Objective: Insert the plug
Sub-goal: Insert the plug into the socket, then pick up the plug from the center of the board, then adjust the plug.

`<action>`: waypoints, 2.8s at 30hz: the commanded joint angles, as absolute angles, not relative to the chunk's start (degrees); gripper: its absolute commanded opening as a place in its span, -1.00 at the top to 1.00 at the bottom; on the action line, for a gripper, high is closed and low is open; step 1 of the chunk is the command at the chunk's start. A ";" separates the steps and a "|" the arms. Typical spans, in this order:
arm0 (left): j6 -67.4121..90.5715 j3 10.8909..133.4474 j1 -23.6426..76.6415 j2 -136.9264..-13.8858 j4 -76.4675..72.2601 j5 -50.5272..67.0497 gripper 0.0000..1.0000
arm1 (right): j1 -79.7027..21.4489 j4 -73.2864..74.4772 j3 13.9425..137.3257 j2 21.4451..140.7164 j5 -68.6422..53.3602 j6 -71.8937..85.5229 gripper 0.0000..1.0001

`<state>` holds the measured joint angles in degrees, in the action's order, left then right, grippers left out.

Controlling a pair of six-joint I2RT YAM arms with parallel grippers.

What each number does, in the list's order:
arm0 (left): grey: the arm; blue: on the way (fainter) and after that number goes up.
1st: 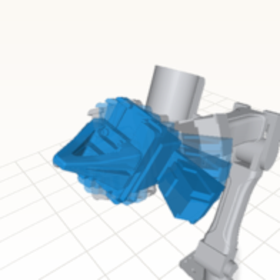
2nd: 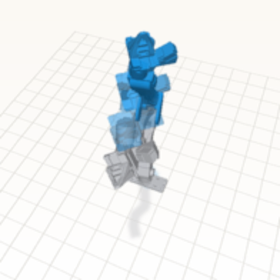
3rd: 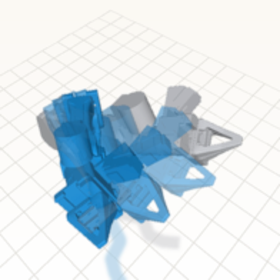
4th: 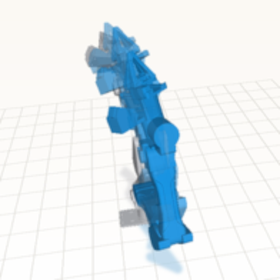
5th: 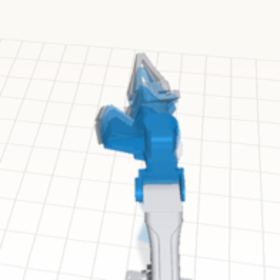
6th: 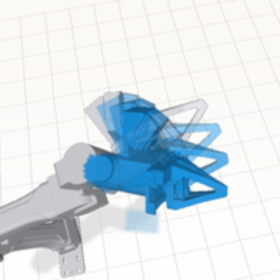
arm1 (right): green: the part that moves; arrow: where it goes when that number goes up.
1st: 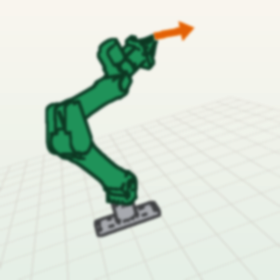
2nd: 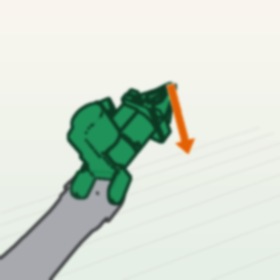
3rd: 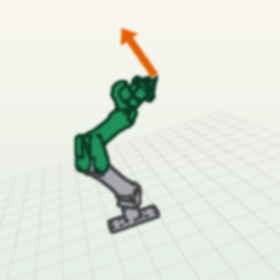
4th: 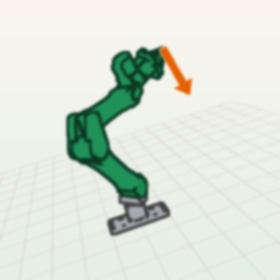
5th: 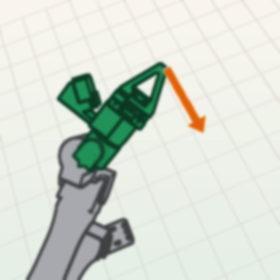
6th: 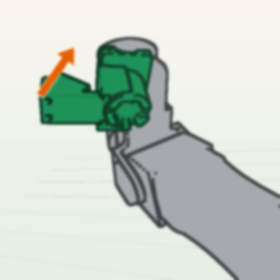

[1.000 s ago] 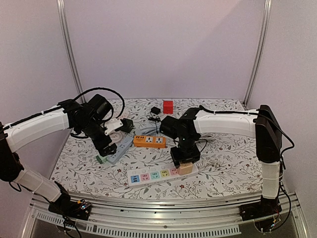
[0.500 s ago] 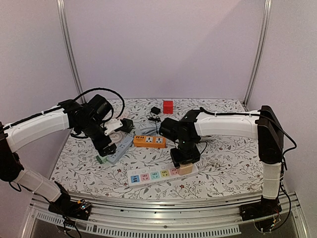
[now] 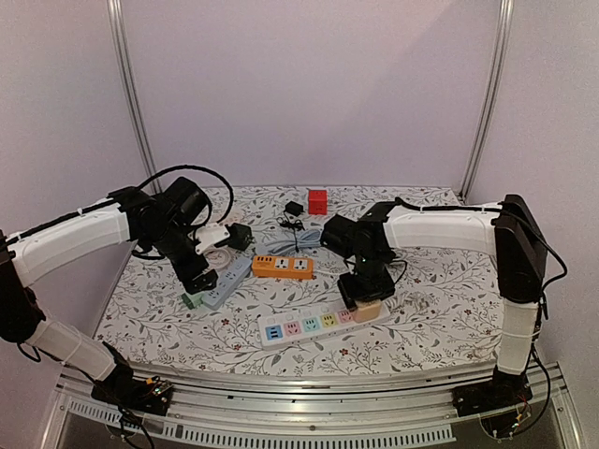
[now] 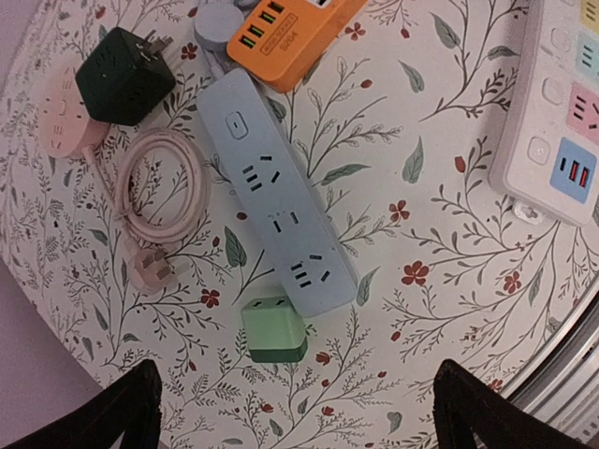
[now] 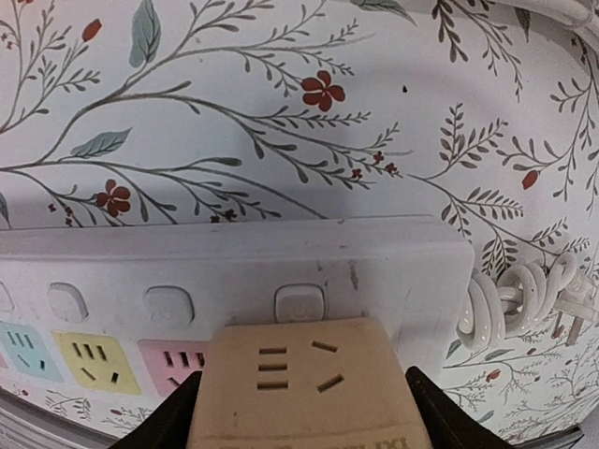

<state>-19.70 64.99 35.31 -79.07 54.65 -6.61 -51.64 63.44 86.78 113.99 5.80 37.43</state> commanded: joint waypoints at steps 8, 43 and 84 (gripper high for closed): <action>-22.38 66.54 29.47 -79.37 55.96 -1.41 -0.99 | -50.10 68.73 94.47 114.19 7.47 29.67 -0.98; -20.63 71.70 24.97 -84.43 54.97 -5.41 -0.99 | -27.60 59.44 129.95 142.93 5.84 8.19 -0.58; -33.21 116.62 42.46 -77.56 78.36 26.14 -0.99 | -59.58 8.66 102.78 95.54 -33.40 -17.38 1.00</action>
<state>-34.37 115.70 40.84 -75.92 74.13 19.79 -58.04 16.19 102.52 94.94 -32.16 -15.68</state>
